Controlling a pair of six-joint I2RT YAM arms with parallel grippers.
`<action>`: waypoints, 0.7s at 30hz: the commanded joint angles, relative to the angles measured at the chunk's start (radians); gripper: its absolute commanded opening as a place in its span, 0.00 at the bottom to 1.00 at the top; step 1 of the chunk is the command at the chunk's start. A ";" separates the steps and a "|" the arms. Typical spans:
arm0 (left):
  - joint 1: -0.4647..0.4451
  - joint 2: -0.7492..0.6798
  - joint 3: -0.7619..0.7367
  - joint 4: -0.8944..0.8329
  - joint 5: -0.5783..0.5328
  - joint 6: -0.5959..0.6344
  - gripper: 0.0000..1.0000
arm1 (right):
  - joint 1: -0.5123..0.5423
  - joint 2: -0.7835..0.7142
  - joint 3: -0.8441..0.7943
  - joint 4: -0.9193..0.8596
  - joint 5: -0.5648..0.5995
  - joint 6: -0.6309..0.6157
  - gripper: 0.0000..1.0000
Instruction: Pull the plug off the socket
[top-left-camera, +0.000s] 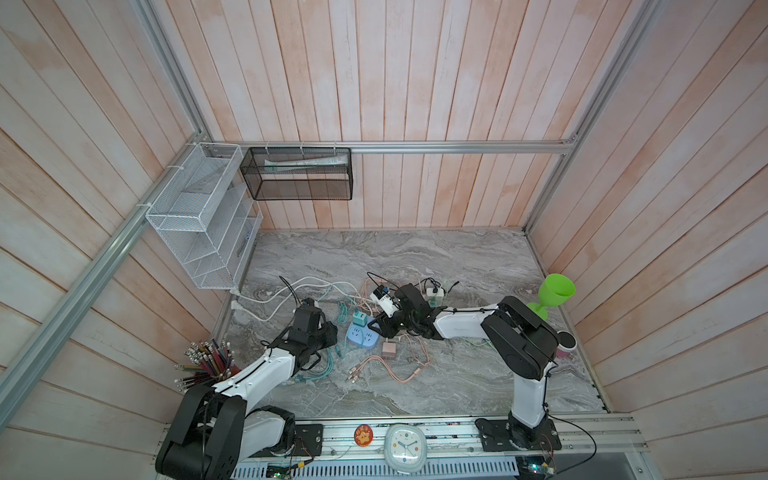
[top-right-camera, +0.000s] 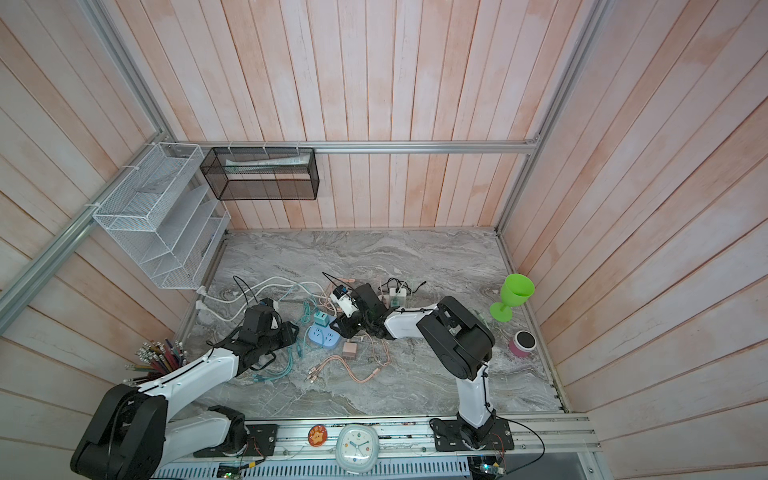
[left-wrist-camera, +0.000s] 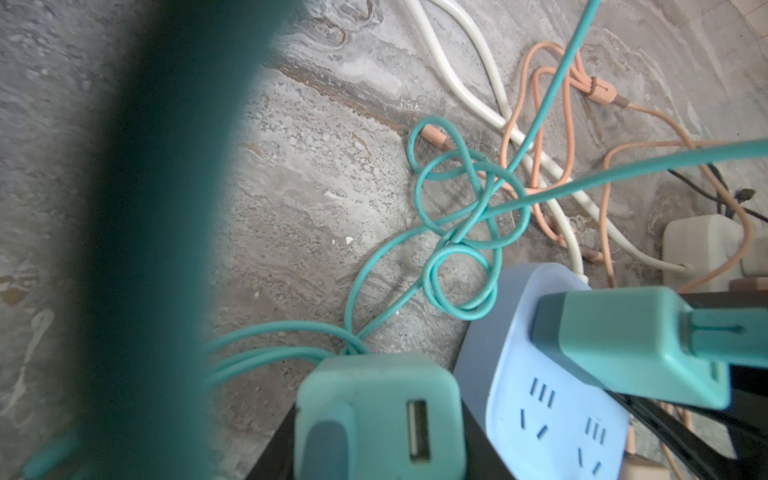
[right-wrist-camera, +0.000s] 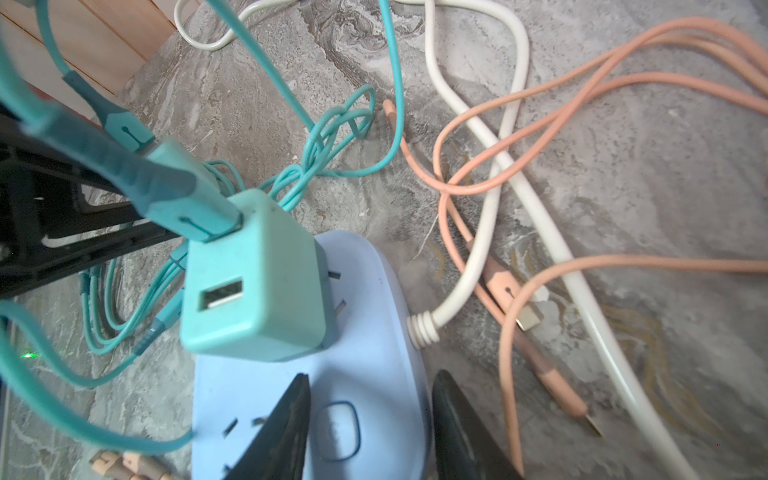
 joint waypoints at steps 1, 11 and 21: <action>0.005 0.008 0.019 -0.011 0.020 -0.010 0.48 | -0.012 0.061 -0.057 -0.232 0.077 -0.013 0.45; 0.006 -0.023 0.069 -0.056 0.019 0.012 0.68 | -0.013 0.061 -0.051 -0.235 0.077 -0.014 0.45; -0.001 -0.099 0.079 -0.093 -0.005 0.019 0.73 | -0.012 0.067 -0.050 -0.232 0.074 -0.008 0.45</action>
